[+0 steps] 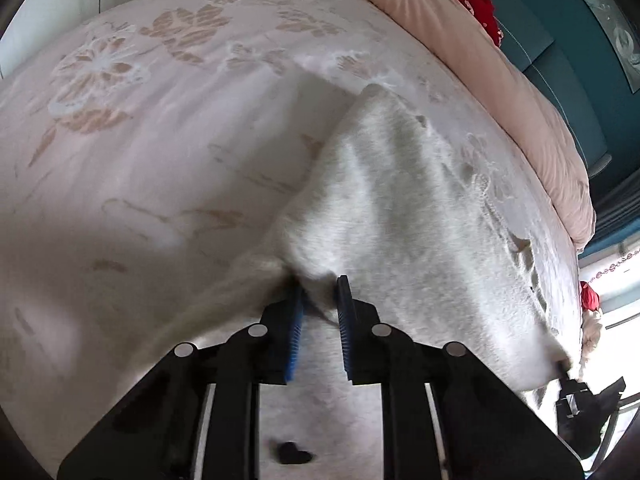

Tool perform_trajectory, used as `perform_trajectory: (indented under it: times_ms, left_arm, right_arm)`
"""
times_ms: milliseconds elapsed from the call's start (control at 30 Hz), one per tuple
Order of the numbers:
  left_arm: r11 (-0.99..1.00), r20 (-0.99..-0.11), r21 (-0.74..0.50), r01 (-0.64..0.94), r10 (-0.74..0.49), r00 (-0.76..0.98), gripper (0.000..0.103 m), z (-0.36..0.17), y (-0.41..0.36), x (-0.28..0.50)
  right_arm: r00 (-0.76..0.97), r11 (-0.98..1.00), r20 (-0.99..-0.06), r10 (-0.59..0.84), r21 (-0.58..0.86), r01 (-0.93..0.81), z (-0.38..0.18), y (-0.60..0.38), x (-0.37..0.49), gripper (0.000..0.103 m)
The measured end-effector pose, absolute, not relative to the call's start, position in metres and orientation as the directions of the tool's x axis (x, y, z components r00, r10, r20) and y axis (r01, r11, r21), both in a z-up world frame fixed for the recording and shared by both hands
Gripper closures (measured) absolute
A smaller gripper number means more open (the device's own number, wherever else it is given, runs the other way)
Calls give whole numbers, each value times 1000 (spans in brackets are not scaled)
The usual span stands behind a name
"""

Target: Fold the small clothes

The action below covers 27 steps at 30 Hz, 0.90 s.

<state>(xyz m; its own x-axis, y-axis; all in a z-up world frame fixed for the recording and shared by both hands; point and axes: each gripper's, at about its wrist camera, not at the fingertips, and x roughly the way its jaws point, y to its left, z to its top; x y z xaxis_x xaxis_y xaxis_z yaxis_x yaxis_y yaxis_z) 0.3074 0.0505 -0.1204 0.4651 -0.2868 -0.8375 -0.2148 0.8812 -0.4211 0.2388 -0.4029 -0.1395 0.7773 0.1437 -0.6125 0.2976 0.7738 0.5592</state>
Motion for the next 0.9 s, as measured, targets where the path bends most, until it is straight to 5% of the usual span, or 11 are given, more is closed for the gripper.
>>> perform_trajectory:
  times_ms: [100,233,333,433,567,700,900]
  left_arm:
    - [894,-837,-411,-179,-293,463,86,-126,53,306]
    - [936,-859,-329,-126,-241,452,84,-110,43,296]
    - [939,-846,-330,-101,-247,472,84,-86,43,274]
    - [934,-806,-350,-70,-263,530,83,-59,34,273]
    - [939,-792,-340,-52,-256,555,63,-58,5,306]
    - [962,-883,-246,-113,-175,436,69,-115,7,338]
    - [953,-822,-297,-68,-218,526,67,-89,0,345]
  right_arm:
    - [655,788,-742,143,486,378,-180,-416,253,97]
    - [718,762,-689,96,515,392,-159,-418,230,84]
    - [776,808,-630,13,464,364,-129,-402,210,84]
    - [759,877,-643,106,420,233,-116,-366,238,89]
    - [683,924,-714,158,350,153,-141,-333,297,95]
    - [617,899,-776,131,355,256,-182,-379,315,103]
    - [675,920,-713,192,370,129,-135,-348,347,99]
